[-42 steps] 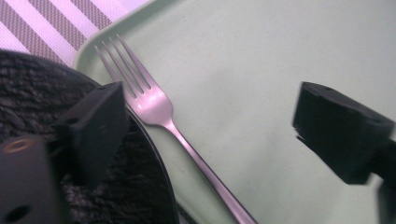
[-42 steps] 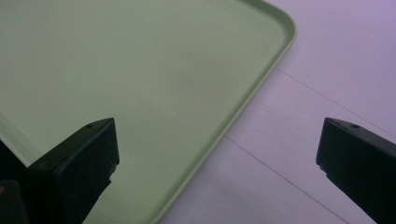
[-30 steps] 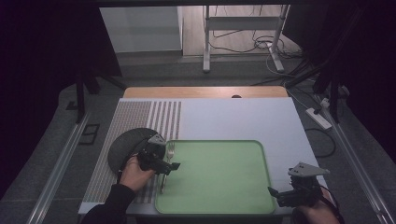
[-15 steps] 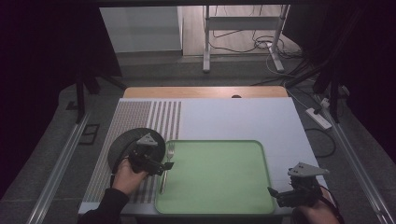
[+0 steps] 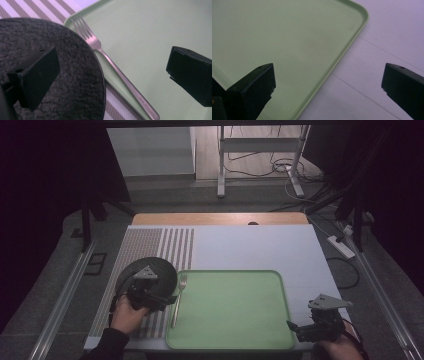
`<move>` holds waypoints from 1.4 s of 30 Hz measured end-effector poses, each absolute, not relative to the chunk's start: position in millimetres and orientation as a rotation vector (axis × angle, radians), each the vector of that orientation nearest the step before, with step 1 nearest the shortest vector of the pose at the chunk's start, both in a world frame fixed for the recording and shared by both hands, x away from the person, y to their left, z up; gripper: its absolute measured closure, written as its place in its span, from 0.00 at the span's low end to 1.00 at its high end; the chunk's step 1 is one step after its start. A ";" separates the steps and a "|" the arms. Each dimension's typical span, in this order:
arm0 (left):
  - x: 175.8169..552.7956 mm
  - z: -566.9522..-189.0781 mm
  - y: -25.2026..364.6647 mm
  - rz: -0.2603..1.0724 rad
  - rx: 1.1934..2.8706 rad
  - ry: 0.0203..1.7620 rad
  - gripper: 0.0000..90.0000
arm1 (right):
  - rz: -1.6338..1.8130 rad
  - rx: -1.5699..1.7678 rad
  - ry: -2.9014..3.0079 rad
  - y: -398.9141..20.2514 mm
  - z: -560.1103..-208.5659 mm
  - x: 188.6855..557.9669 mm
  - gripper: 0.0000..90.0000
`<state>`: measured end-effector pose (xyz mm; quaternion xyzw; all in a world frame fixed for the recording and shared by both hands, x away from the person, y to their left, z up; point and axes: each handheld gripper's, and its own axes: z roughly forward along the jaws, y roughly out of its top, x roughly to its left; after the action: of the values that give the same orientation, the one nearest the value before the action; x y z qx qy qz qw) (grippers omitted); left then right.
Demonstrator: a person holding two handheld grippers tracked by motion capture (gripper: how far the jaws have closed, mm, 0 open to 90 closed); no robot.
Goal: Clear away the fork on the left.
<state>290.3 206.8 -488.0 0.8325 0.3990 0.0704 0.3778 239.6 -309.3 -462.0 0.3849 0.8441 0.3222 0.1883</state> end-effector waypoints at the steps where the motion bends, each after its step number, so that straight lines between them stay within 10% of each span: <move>1: 289.2 -488.2 208.2 0.181 2.126 1.024 0.00 | 0.906 1.082 2.375 -309.3 -462.0 239.7 0.00; 42: 236.8 -496.4 258.1 0.203 2.061 1.143 0.00 | 0.893 1.089 2.375 -308.5 -462.4 240.2 0.00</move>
<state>236.8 258.1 -496.4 0.8066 0.4473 0.0796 0.3782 240.2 -308.5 -462.4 0.3873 0.8446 0.3175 0.1892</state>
